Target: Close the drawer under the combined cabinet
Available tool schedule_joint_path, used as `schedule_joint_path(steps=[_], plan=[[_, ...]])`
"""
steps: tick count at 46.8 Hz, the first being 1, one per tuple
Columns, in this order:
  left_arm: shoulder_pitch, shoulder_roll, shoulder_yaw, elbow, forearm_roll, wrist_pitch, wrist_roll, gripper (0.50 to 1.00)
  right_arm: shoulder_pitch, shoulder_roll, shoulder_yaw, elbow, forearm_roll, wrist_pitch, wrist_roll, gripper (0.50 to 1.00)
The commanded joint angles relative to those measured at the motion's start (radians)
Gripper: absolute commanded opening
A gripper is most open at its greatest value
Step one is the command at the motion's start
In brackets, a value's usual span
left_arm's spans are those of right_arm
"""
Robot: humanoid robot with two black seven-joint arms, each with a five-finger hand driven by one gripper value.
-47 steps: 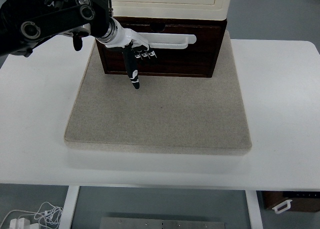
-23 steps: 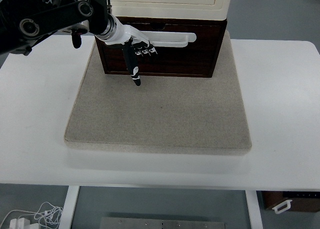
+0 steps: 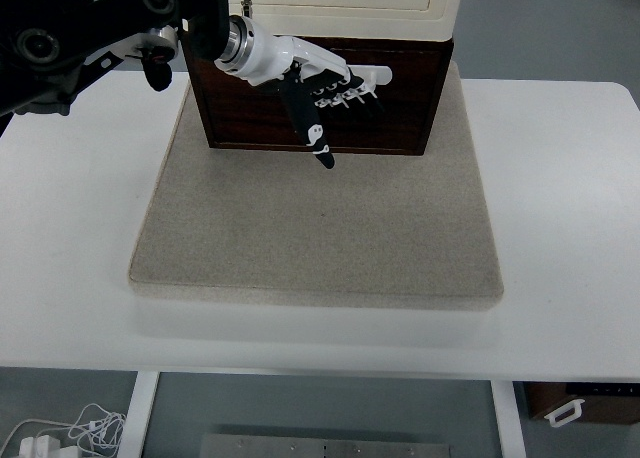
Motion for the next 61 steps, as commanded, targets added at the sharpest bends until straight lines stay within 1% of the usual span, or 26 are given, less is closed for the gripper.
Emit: schedule_joint_path(steps=[1,6,11,14,21,29,32,37,40,42,48,56,61], plan=[[0.009,-0.006,-0.085,0.0,-0.001,0.0,-0.063,0.999,0.0,0.0,0.0,0.0,0.0,0.0,0.0,0.952],[0.0,-0.012,-0.195,0.002,-0.001,0.0,-0.125,0.999,0.0,0.0,0.0,0.0,0.0,0.0,0.0,0.952],[-0.01,-0.049,-0.306,0.009,-0.004,0.0,-0.17,0.999,0.0,0.0,0.0,0.0,0.0,0.0,0.0,0.952],[-0.022,-0.049,-0.379,0.012,-0.022,0.0,-0.182,0.999,0.0,0.0,0.0,0.0,0.0,0.0,0.0,0.952],[-0.082,-0.038,-0.477,0.022,-0.094,0.0,-0.182,0.999,0.0,0.0,0.0,0.0,0.0,0.0,0.0,0.952],[-0.131,-0.017,-0.56,0.121,-0.189,0.005,-0.193,0.999,0.0,0.0,0.0,0.0,0.0,0.002,0.0,0.952],[-0.135,-0.007,-0.617,0.147,-0.205,0.062,-0.201,0.999,0.0,0.0,0.0,0.0,0.0,0.0,0.0,0.952],[-0.146,-0.007,-0.712,0.212,-0.209,0.22,-0.201,0.999,0.0,0.0,0.0,0.0,0.0,0.002,0.0,0.952],[-0.151,-0.003,-0.752,0.242,-0.213,0.272,-0.202,0.999,0.0,0.0,0.0,0.0,0.0,0.0,0.0,0.952],[-0.152,0.005,-0.789,0.264,-0.213,0.291,-0.205,0.999,0.0,0.0,0.0,0.0,0.0,0.0,0.0,0.952],[-0.151,0.028,-0.881,0.344,-0.213,0.314,-0.205,0.999,0.0,0.0,0.0,0.0,0.0,0.0,0.0,0.952],[-0.14,0.085,-0.883,0.437,-0.269,0.373,-0.205,0.999,0.0,0.0,0.0,0.0,0.0,0.0,0.0,0.952],[-0.128,0.088,-0.866,0.543,-0.341,0.41,-0.205,0.999,0.0,0.0,0.0,0.0,0.0,0.0,0.0,0.952]])
